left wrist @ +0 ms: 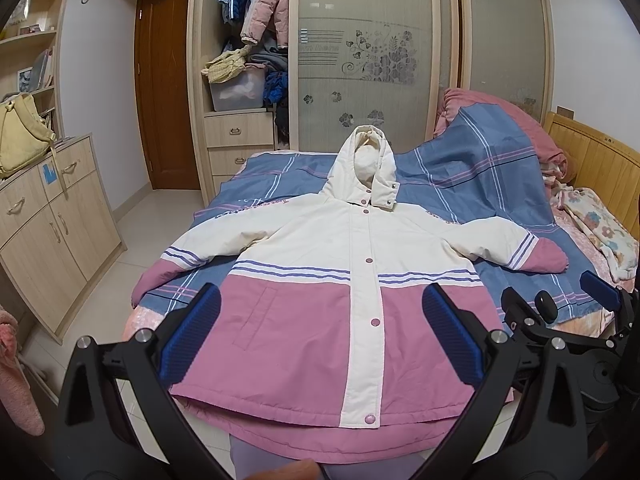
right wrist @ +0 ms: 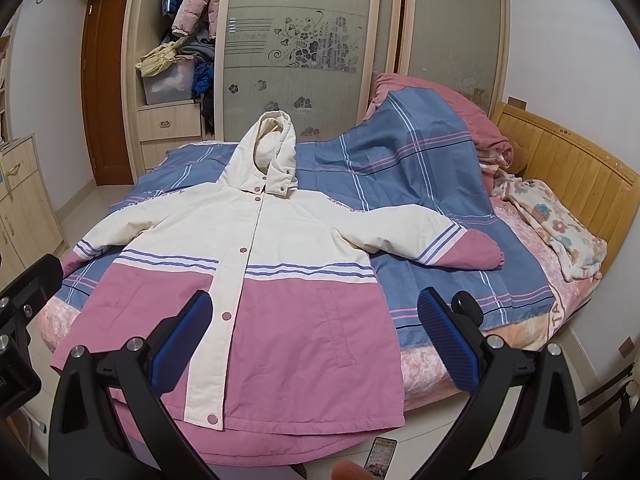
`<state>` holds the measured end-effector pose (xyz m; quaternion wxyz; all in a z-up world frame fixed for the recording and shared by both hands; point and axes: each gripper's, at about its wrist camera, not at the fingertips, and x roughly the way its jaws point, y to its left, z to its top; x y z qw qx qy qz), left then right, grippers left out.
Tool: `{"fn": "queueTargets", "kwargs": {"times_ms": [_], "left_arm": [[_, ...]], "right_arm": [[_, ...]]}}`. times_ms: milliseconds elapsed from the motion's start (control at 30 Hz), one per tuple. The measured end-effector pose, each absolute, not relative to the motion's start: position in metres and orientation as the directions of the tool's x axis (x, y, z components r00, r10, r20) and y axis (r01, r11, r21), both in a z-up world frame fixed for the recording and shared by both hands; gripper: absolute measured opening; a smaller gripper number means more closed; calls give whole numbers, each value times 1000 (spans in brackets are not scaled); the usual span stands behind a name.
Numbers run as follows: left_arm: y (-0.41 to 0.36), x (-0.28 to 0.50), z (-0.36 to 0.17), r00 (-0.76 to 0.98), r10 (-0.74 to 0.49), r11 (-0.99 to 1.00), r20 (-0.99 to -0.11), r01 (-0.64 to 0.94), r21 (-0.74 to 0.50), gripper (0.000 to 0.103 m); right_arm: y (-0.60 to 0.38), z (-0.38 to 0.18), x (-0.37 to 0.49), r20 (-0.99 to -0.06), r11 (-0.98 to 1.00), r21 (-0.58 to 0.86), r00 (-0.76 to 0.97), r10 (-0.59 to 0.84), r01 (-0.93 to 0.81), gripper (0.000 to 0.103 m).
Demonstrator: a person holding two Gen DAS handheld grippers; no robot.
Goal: Fold large clothes
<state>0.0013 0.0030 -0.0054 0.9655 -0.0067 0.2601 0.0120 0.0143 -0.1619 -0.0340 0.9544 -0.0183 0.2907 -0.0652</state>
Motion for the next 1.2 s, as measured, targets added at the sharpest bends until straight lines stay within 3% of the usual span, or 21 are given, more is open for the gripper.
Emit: {"fn": "queueTargets", "kwargs": {"times_ms": [1200], "left_arm": [[6, 7, -16, 856, 26, 999, -517, -33, -4, 101]], "right_arm": [[-158, -43, 20, -575, 992, -81, 808, -128, 99, 102]]}}
